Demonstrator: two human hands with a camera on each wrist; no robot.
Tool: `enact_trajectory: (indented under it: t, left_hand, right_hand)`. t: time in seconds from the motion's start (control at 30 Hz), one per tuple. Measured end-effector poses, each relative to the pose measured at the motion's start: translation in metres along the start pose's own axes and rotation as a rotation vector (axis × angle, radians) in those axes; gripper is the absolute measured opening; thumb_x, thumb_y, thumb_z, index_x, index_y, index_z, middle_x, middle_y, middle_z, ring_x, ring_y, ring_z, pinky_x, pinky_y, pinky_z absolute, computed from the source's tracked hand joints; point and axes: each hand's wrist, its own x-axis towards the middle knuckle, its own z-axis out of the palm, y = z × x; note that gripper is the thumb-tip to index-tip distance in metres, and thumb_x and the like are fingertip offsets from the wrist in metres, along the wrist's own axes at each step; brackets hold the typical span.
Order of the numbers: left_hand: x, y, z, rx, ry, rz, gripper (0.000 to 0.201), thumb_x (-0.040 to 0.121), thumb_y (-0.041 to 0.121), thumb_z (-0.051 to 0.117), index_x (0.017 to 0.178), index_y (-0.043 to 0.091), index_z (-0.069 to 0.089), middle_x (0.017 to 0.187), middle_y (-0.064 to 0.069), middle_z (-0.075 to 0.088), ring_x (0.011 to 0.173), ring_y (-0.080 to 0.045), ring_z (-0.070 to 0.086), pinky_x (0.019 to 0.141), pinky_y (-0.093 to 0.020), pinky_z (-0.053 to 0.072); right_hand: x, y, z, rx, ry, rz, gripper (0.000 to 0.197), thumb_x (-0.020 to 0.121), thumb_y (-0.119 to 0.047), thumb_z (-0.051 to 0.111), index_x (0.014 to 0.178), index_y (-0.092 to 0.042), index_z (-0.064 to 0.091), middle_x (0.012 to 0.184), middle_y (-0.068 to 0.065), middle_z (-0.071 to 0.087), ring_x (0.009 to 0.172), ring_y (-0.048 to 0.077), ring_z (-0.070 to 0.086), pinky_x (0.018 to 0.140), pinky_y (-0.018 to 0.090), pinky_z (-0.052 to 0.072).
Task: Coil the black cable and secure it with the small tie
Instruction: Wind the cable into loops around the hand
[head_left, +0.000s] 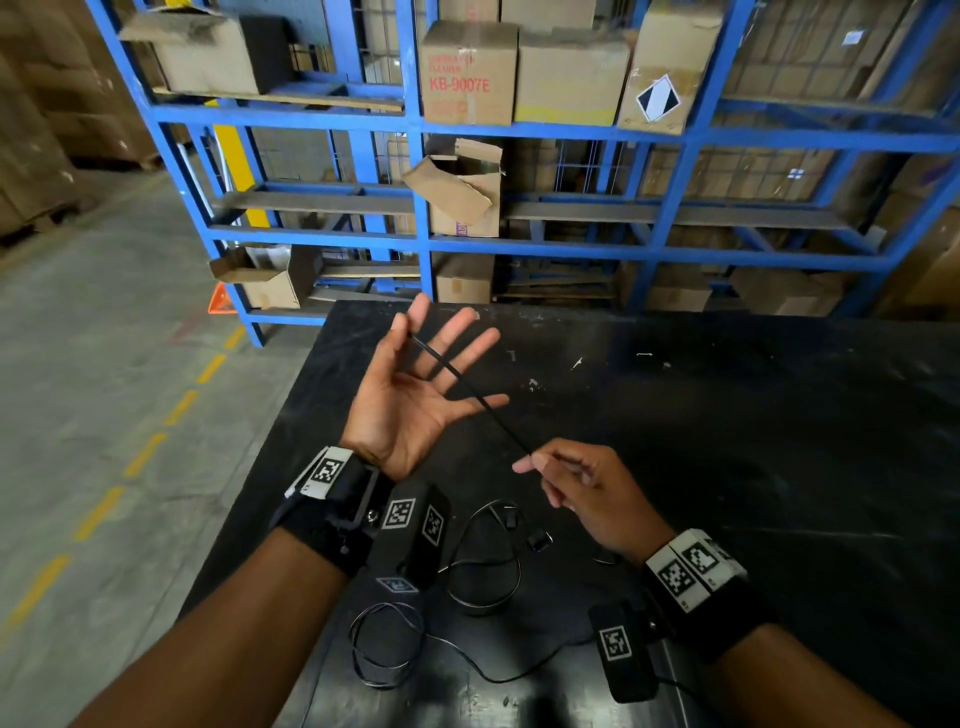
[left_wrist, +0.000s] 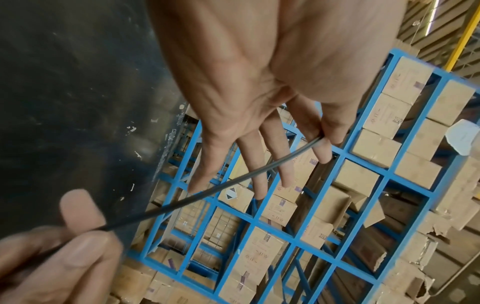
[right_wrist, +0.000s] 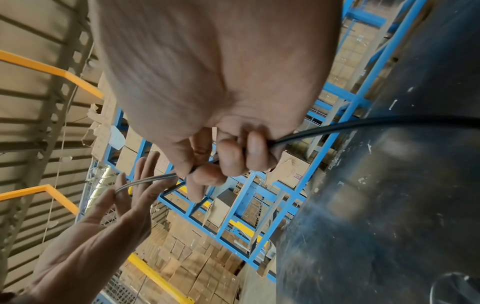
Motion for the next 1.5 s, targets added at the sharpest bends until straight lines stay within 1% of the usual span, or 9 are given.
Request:
enact_trajectory:
  t: [0.27, 0.47, 0.6, 0.8, 0.97, 1.03, 1.13, 1.27, 1.5]
  left_hand:
    - [0.003, 0.031, -0.003, -0.123, -0.247, 0.044, 0.037, 0.104, 0.044, 0.041, 0.116, 0.035, 0.074, 0.160, -0.009, 0.047, 0.148, -0.044, 0.041, 0.095, -0.092, 0.025]
    - [-0.007, 0.026, 0.005, -0.146, -0.456, -0.200, 0.039, 0.104, 0.041, 0.043, 0.129, 0.026, 0.069, 0.156, -0.016, 0.050, 0.149, -0.054, 0.030, 0.099, -0.094, -0.002]
    - [-0.021, -0.004, 0.004, 0.013, -0.492, -0.428, 0.032, 0.099, 0.042, 0.054, 0.127, 0.033, 0.069, 0.139, -0.018, 0.066, 0.139, -0.051, 0.049, 0.105, -0.090, 0.010]
    - [-0.014, -0.029, 0.000, 0.374, -0.229, -0.580, 0.041, 0.097, 0.046, 0.052, 0.134, 0.035, 0.064, 0.139, -0.022, 0.066, 0.130, -0.045, 0.061, 0.110, -0.080, 0.027]
    - [-0.001, -0.026, -0.006, 0.502, -0.121, -0.533, 0.049, 0.099, 0.048, 0.048, 0.145, 0.033, 0.054, 0.136, -0.020, 0.068, 0.127, -0.038, 0.065, 0.110, -0.076, 0.032]
    - [0.006, -0.020, -0.011, 0.474, -0.101, -0.466, 0.047, 0.102, 0.048, 0.043, 0.145, 0.032, 0.055, 0.138, -0.019, 0.067, 0.130, -0.039, 0.063, 0.109, -0.076, 0.033]
    - [0.017, -0.006, -0.014, 0.391, -0.051, -0.347, 0.044, 0.104, 0.048, 0.040, 0.145, 0.038, 0.053, 0.137, -0.016, 0.069, 0.128, -0.037, 0.064, 0.106, -0.074, 0.037]
    - [0.031, 0.021, -0.011, 0.188, -0.034, -0.167, 0.039, 0.107, 0.048, 0.034, 0.140, 0.040, 0.054, 0.146, -0.018, 0.061, 0.132, -0.042, 0.059, 0.093, -0.077, 0.047]
    - [0.031, 0.052, 0.003, 0.056, -0.180, -0.065, 0.039, 0.106, 0.049, 0.032, 0.131, 0.039, 0.061, 0.145, -0.016, 0.059, 0.137, -0.047, 0.053, 0.096, -0.085, 0.038]
  right_hand:
    - [0.000, 0.010, -0.019, 0.006, -0.076, 0.156, 0.025, 0.105, -0.017, 0.053, 0.106, -0.009, 0.077, 0.059, 0.003, 0.051, 0.052, 0.006, 0.046, 0.049, 0.013, 0.035]
    - [0.012, 0.026, -0.039, 0.062, 0.039, 0.346, 0.031, 0.105, -0.028, 0.054, 0.091, -0.013, 0.077, 0.056, 0.000, 0.045, 0.043, 0.007, 0.034, 0.043, 0.018, 0.026]
    - [0.044, -0.005, -0.050, 0.027, 0.156, 0.265, 0.028, 0.104, -0.022, 0.055, 0.086, -0.011, 0.073, 0.048, -0.002, 0.044, 0.035, 0.002, 0.033, 0.038, 0.014, 0.026]
    - [0.074, -0.088, -0.054, -0.313, 0.008, -0.040, 0.018, 0.097, -0.019, 0.067, 0.093, -0.003, 0.075, 0.056, -0.007, 0.063, 0.046, -0.002, 0.052, 0.051, 0.010, 0.041]
    - [0.063, -0.117, -0.033, -0.386, -0.047, -0.172, 0.012, 0.095, -0.015, 0.070, 0.093, -0.006, 0.077, 0.077, -0.007, 0.078, 0.069, 0.000, 0.073, 0.067, 0.011, 0.051]
    - [0.053, -0.118, -0.027, -0.324, -0.035, -0.169, 0.015, 0.100, -0.015, 0.064, 0.099, -0.009, 0.077, 0.062, -0.013, 0.072, 0.053, 0.000, 0.065, 0.058, 0.012, 0.047]
    - [0.038, -0.105, -0.012, -0.171, -0.049, -0.134, 0.024, 0.104, -0.015, 0.055, 0.113, -0.007, 0.076, 0.062, 0.000, 0.070, 0.042, 0.005, 0.052, 0.048, 0.016, 0.042]
    - [0.022, -0.076, 0.008, 0.071, -0.097, 0.020, 0.028, 0.105, -0.015, 0.052, 0.119, -0.005, 0.074, 0.053, 0.009, 0.057, 0.039, 0.003, 0.047, 0.045, 0.011, 0.036]
    - [0.020, -0.011, 0.013, 0.165, -0.077, 0.260, 0.029, 0.106, -0.022, 0.051, 0.110, -0.010, 0.077, 0.055, 0.007, 0.052, 0.043, 0.007, 0.039, 0.042, 0.016, 0.026]
